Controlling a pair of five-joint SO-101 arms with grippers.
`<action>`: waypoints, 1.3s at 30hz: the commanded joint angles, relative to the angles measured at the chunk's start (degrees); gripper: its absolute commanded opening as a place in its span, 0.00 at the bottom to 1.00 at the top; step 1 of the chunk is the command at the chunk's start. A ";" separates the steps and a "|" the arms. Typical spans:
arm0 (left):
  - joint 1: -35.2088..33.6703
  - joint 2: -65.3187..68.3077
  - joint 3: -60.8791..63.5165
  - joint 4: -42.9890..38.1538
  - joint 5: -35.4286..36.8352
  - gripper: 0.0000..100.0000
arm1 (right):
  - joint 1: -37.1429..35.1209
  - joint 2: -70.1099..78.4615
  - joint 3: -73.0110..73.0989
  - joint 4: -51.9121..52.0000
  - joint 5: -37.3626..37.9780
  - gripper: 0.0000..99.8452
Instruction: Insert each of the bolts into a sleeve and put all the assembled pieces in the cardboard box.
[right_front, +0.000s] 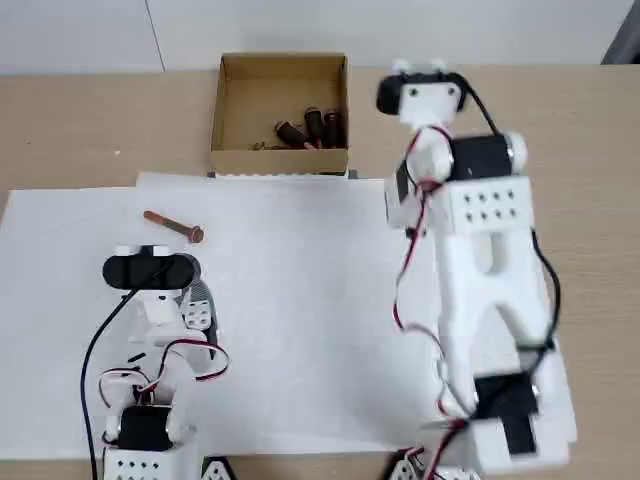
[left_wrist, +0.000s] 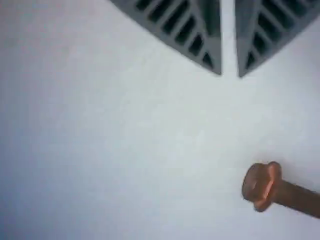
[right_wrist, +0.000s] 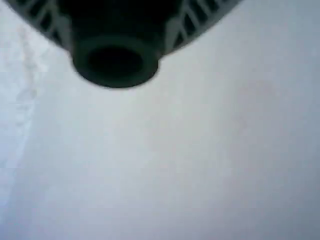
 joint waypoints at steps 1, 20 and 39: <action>-2.20 -0.44 -5.67 4.31 -0.26 0.01 | 1.71 -13.32 9.58 -0.75 -2.81 0.00; -2.46 23.47 -39.08 17.85 -6.42 0.01 | 21.23 -38.29 39.12 -6.20 -2.81 0.00; -2.55 73.93 -69.49 25.14 -39.82 0.01 | 31.78 -38.37 40.62 -5.49 -2.81 0.00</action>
